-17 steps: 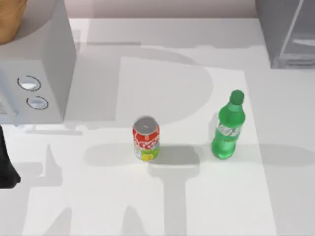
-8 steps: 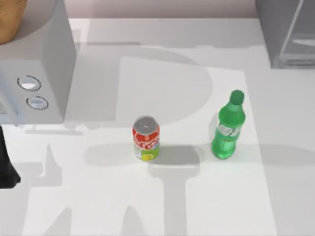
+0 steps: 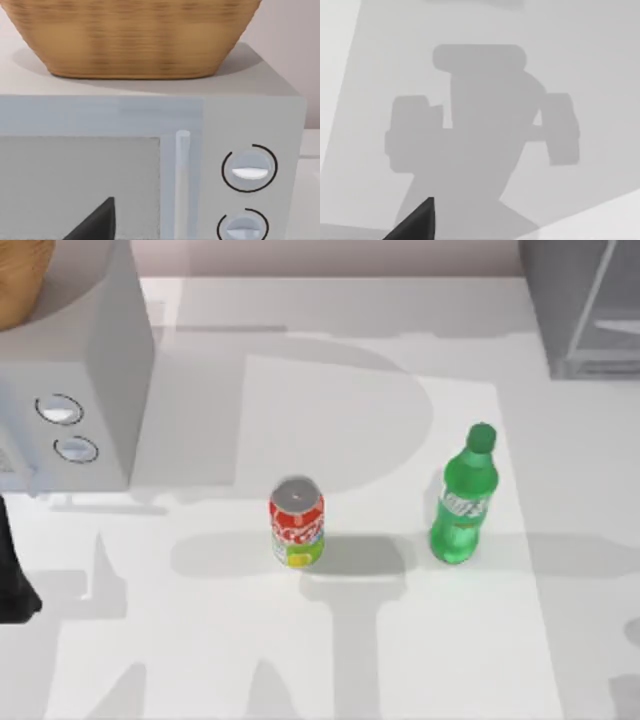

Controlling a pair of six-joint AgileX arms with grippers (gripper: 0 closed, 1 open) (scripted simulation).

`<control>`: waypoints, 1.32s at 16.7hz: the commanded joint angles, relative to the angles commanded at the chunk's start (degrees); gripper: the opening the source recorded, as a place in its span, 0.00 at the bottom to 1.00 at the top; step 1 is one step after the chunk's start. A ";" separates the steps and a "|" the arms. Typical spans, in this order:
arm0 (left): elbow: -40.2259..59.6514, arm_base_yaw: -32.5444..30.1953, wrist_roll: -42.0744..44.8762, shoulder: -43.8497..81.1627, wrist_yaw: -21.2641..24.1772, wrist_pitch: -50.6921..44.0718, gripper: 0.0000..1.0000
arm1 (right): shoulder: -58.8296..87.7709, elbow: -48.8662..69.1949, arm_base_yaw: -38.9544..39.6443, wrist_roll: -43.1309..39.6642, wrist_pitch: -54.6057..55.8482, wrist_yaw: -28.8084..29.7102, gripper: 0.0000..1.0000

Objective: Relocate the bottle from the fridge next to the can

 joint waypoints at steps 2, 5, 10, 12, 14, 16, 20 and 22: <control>0.00 0.00 0.00 0.00 0.00 0.00 1.00 | 10.08 3.28 -8.94 -9.99 -0.21 -4.61 1.00; 0.00 0.00 0.00 0.00 0.00 0.00 1.00 | 26.33 8.51 -23.27 -26.10 -0.53 -12.10 1.00; 0.00 0.00 0.00 0.00 0.00 0.00 1.00 | 53.54 17.23 -47.22 -53.10 -0.94 -24.74 1.00; 0.00 0.00 0.00 0.00 0.00 0.00 1.00 | 63.43 20.39 -55.96 -62.94 -1.05 -29.36 1.00; 0.00 0.00 0.00 0.00 0.00 0.00 1.00 | 72.26 23.20 -63.76 -71.71 -1.13 -33.48 1.00; 0.00 0.00 0.00 0.00 0.00 0.00 1.00 | 79.68 25.56 -70.33 -79.07 -1.19 -36.96 1.00; 0.00 0.00 0.00 0.00 0.00 0.00 1.00 | 88.74 28.45 -78.41 -88.08 -1.24 -41.25 1.00; 0.00 0.00 0.00 0.00 0.00 0.00 1.00 | 89.79 28.78 -79.35 -89.13 -1.25 -41.75 1.00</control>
